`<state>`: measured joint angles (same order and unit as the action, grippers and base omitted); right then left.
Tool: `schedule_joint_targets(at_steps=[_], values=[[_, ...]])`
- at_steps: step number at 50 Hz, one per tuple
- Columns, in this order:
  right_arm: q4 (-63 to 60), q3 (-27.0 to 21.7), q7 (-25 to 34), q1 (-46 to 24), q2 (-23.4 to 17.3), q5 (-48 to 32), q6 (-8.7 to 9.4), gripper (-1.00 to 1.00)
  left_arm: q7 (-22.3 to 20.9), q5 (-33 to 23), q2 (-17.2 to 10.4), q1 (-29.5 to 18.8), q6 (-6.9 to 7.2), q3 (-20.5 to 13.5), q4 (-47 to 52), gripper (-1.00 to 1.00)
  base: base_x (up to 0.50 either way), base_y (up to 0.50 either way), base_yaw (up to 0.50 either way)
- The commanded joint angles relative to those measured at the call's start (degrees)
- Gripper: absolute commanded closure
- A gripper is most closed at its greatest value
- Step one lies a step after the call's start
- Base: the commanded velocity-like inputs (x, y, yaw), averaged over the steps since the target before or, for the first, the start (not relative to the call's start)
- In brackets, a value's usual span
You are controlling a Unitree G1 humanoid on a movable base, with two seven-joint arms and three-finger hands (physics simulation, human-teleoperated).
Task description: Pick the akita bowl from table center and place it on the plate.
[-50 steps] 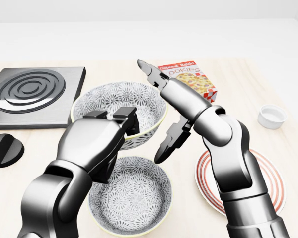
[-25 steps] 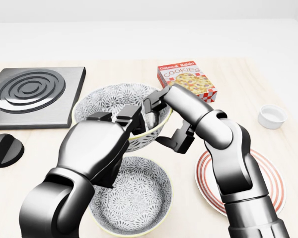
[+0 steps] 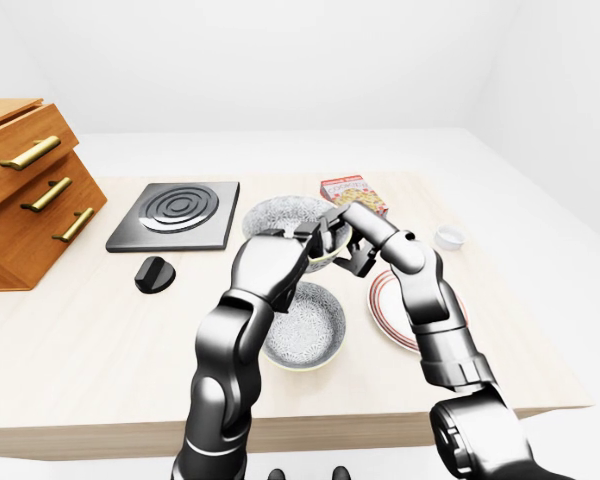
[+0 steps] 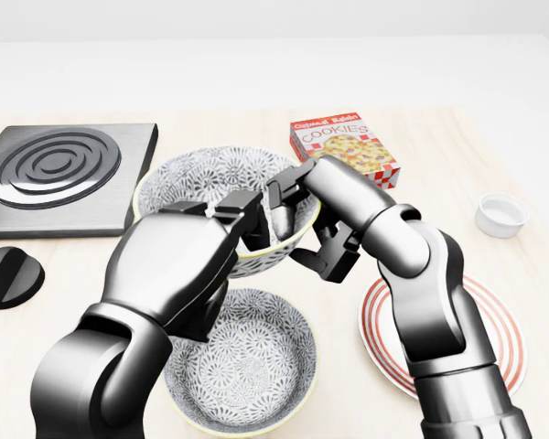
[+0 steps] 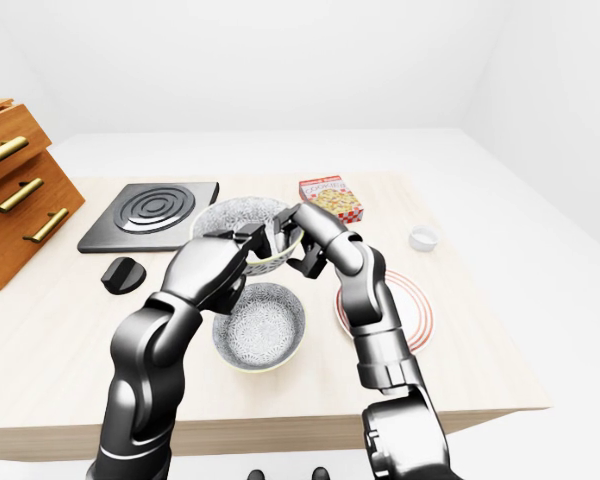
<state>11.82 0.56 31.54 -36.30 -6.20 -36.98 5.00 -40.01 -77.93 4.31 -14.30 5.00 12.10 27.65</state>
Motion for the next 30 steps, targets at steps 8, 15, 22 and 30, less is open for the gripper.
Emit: schedule_joint_targets(at_steps=[8, 15, 22, 30], values=[[0.8, 0.7, 0.7, 0.4, -0.3, 0.9, 0.00, 1.00, 0.0, -0.3, -0.2, -1.3, 0.00, -1.2, 0.6, -1.00, 0.00, 0.00, 0.00], [0.7, 0.7, 0.7, 0.7, -0.2, 0.8, 0.00, 1.00, 0.0, -0.2, -0.4, -1.1, 0.00, -1.2, 0.7, -1.00, 0.00, 0.00, 0.00], [0.5, 0.7, 0.8, 1.1, -0.2, 0.6, 0.00, 1.00, 0.0, -0.8, -0.3, -0.5, 0.00, -0.9, 1.2, -1.00, 0.00, 0.00, 0.00], [1.4, 0.6, 0.4, 0.9, -0.2, 0.7, 0.00, 1.00, 0.0, -0.2, -0.8, -1.2, 0.00, -2.0, 1.2, -1.00, 0.00, 0.00, 0.00]])
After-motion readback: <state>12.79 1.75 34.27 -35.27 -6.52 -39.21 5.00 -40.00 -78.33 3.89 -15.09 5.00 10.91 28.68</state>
